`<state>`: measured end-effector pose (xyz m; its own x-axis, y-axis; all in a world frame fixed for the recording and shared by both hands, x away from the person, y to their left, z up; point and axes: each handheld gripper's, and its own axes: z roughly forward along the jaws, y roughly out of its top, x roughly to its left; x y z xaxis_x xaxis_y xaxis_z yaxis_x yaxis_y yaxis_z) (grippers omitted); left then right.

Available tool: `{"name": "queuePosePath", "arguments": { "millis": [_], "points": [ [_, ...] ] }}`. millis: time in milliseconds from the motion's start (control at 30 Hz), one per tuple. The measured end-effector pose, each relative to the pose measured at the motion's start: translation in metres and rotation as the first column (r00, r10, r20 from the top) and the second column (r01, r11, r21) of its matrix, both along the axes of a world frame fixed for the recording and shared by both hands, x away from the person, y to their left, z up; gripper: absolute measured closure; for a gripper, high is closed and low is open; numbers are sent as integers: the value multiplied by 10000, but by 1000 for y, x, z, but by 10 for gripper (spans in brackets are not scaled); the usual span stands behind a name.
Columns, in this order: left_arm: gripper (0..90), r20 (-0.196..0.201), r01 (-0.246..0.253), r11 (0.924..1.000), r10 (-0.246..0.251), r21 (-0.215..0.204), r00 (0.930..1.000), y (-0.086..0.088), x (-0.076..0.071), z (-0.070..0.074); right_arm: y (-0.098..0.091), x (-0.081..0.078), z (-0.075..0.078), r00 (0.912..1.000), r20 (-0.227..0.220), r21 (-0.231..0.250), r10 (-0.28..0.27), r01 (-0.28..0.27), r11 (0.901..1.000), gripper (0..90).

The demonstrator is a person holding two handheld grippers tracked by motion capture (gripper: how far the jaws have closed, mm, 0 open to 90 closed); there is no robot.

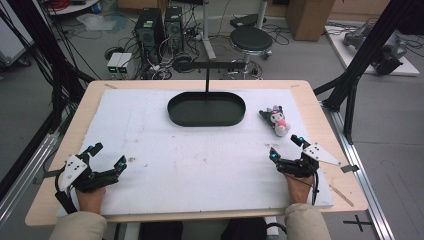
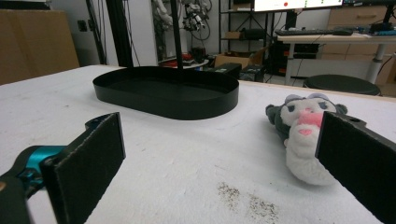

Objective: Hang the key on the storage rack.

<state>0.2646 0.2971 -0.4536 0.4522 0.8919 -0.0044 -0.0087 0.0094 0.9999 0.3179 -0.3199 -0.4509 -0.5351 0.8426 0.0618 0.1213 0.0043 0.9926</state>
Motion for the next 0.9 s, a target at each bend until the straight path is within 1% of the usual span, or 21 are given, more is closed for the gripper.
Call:
{"name": "queuePosePath", "arguments": {
  "millis": [133,233,333,367,433,500,533,600,633,700,733,767,800,833,867,900],
  "points": [
    [55,-54,26,10000,-26,-8,10000,0,0,0,-1,1,0,10000,86,-9,-35,35,10000,6],
    [55,-40,31,10000,-31,36,10000,0,0,0,0,0,0,10000,34,-2,-28,28,10000,6],
    [55,2,18,10000,-18,-9,10000,0,0,0,0,0,0,10000,-17,-16,-50,50,10000,6],
    [55,-14,27,10000,-27,85,10000,0,0,0,0,0,0,10000,15,-66,-44,44,10000,6],
    [55,-39,36,9999,-36,94,10000,0,0,0,1,0,0,9999,63,-158,-114,115,9998,6],
    [55,-24,49,10000,-49,67,10000,0,0,0,2,2,1,9998,-144,-161,-170,167,9997,6],
    [55,-9,53,9999,-53,98,10000,0,0,0,2,2,1,9998,-144,-161,-170,167,9997,6],
    [55,-48,40,10000,-40,58,10000,0,0,0,3,3,3,9986,-476,-305,-242,228,9993,6],
    [55,-54,36,10000,-36,-15,10000,0,1,0,3,4,4,9981,-565,-374,-253,232,9990,6],
    [55,-44,36,10000,-36,10,10000,0,1,0,3,4,6,9981,-547,-392,-282,261,9989,6],
    [55,-73,54,10000,-54,18,10000,0,1,0,2,4,9,9981,-566,-329,-231,213,9992,6],
    [55,-85,60,10000,-60,4,9999,0,1,0,-2,7,18,9967,-754,-342,-301,276,9990,5],
    [55,-87,57,10000,-57,-6,9999,0,1,0,-2,7,18,9967,-754,-342,-301,276,9990,5],
    [55,-93,64,10000,-65,-18,9999,0,1,0,-4,9,23,9956,-863,-351,-367,338,9988,5],
    [55,-98,59,10000,-59,-8,9999,0,1,0,-8,12,35,9923,-1163,-310,-427,393,9987,5],
    [55,-86,70,10000,-70,-8,9999,0,1,0,-10,14,42,9910,-1249,-363,-479,437,9984,5]
  ]
}}
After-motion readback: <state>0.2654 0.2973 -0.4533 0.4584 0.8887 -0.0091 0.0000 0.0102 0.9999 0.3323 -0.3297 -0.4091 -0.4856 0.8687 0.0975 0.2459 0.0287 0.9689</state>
